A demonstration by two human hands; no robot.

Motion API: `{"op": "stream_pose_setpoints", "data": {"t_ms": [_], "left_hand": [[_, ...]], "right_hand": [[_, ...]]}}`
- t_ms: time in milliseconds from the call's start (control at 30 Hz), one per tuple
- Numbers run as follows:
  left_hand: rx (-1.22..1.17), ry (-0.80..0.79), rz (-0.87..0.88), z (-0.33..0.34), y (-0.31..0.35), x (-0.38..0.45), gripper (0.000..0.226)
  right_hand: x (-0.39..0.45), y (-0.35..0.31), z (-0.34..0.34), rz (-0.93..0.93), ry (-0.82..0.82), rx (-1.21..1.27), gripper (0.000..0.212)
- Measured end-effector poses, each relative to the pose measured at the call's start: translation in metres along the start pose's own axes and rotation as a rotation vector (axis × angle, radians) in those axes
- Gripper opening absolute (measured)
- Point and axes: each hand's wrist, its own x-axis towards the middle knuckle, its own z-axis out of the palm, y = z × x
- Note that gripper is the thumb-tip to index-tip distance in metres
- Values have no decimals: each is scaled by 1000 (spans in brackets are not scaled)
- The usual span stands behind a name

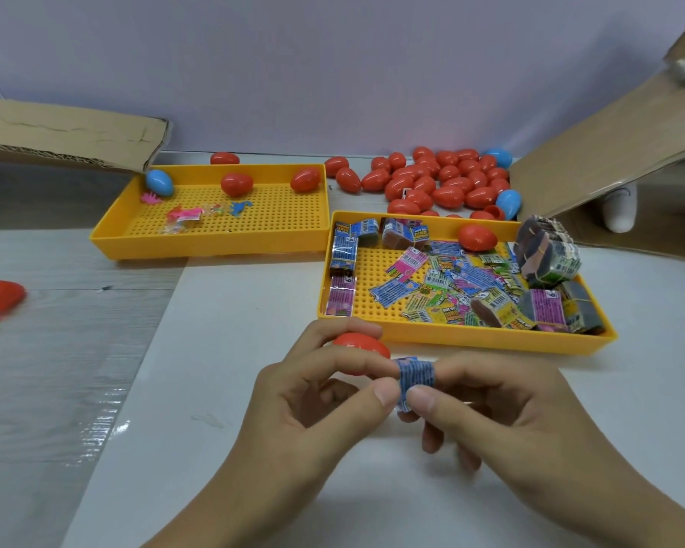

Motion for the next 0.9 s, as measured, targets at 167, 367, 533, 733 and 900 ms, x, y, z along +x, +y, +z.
{"op": "stream_pose_setpoints", "data": {"t_ms": [167,367,533,733,900], "left_hand": [[2,-28,-30,0,0,0,19],[-14,13,25,2,-2,1,7],[-25,41,71,1,-2,1,5],[-12,35,59,0,-4,2,4],[44,-32,95,-1,-6,-1,7]], "right_hand": [[-1,-1,-1,-147,40,-197,16],[0,-3,0,-253,68,-298,16],[1,-1,-2,-189,134,-148,20],[-2,-4,0,-149,38,-92,10],[1,-6,-2,-53,1,53,41]]}}
